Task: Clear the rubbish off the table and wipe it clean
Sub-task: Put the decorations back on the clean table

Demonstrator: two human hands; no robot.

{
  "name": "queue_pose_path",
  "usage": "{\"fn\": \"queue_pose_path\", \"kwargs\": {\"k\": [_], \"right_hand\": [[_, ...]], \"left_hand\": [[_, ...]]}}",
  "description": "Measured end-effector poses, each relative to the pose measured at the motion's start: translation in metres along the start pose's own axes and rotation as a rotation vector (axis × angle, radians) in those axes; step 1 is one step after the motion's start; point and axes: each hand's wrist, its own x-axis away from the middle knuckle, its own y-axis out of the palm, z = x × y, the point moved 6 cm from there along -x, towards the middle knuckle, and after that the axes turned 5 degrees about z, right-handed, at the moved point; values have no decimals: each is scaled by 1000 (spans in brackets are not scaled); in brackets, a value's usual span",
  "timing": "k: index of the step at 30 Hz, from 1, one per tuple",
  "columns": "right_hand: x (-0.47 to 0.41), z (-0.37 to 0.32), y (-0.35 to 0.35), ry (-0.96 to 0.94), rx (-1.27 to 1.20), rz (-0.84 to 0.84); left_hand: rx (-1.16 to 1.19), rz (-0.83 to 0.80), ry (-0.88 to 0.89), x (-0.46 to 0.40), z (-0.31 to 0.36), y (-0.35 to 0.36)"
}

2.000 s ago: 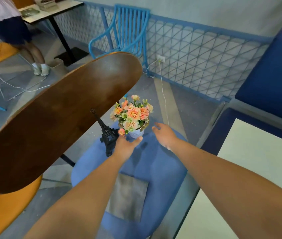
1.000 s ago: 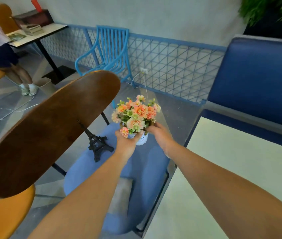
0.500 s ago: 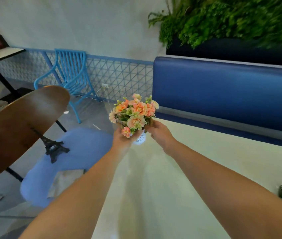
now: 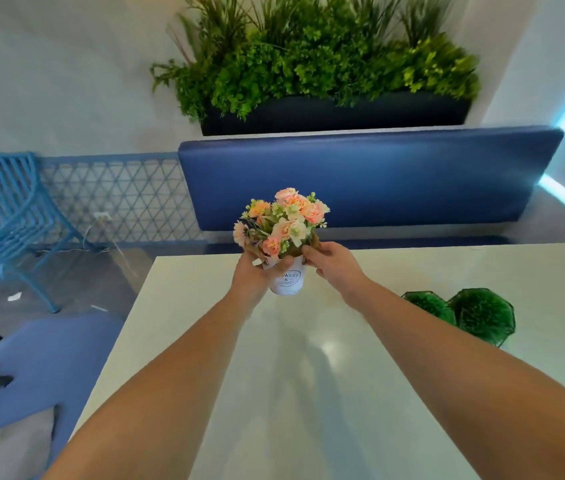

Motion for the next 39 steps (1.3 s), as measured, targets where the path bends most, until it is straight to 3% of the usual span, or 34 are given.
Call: {"fn": "queue_pose_path", "kwargs": {"k": [10,17,27,39], "right_hand": [[8,25,-130,68,-69,235],[0,55,-215,106,-37,311],[-40,94,-295,143,167,150],[-58,152,-316,240,409,41]], "left_hand": [[-157,-241,41,-16,18,128],[-174,-307,7,-16,8,216],[-275,-241,-3,-27,-27,298],[-477,-238,-126,-21,-74,324]]}}
